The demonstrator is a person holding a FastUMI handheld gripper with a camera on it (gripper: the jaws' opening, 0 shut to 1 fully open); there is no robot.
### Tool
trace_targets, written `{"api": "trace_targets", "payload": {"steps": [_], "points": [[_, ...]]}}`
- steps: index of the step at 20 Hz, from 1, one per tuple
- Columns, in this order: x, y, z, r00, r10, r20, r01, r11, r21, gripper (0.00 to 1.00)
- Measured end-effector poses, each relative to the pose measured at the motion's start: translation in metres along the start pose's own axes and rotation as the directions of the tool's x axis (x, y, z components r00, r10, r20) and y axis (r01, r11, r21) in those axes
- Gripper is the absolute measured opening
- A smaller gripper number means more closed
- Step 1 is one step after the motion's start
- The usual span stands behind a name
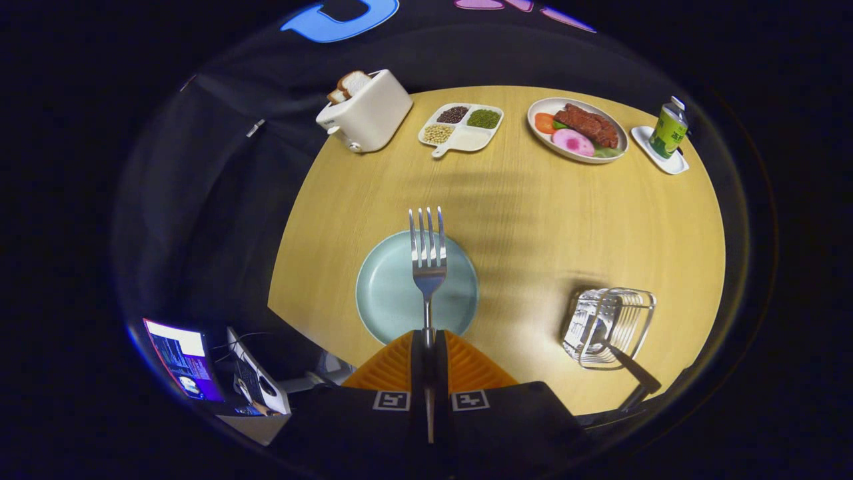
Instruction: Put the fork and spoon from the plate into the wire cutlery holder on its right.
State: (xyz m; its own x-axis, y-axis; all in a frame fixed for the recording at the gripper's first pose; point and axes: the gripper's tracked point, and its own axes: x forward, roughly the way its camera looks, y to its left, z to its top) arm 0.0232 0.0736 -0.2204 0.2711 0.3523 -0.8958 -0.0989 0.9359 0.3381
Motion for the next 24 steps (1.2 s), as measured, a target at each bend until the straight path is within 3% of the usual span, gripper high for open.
{"api": "trace_targets", "payload": {"steps": [7,13,19,24], "points": [[-0.069,-0.079,-0.012,0.988,-0.068,-0.140,0.069,0.998,0.000,0.08],[-0.070,-0.121,-0.031,0.945,-0.122,-0.304,0.123,0.992,-0.018,0.08],[-0.058,-0.151,-0.063,0.850,-0.208,-0.485,0.179,0.978,-0.105,0.08],[-0.049,-0.156,-0.069,0.797,-0.205,-0.569,0.202,0.977,-0.070,0.08]]}}
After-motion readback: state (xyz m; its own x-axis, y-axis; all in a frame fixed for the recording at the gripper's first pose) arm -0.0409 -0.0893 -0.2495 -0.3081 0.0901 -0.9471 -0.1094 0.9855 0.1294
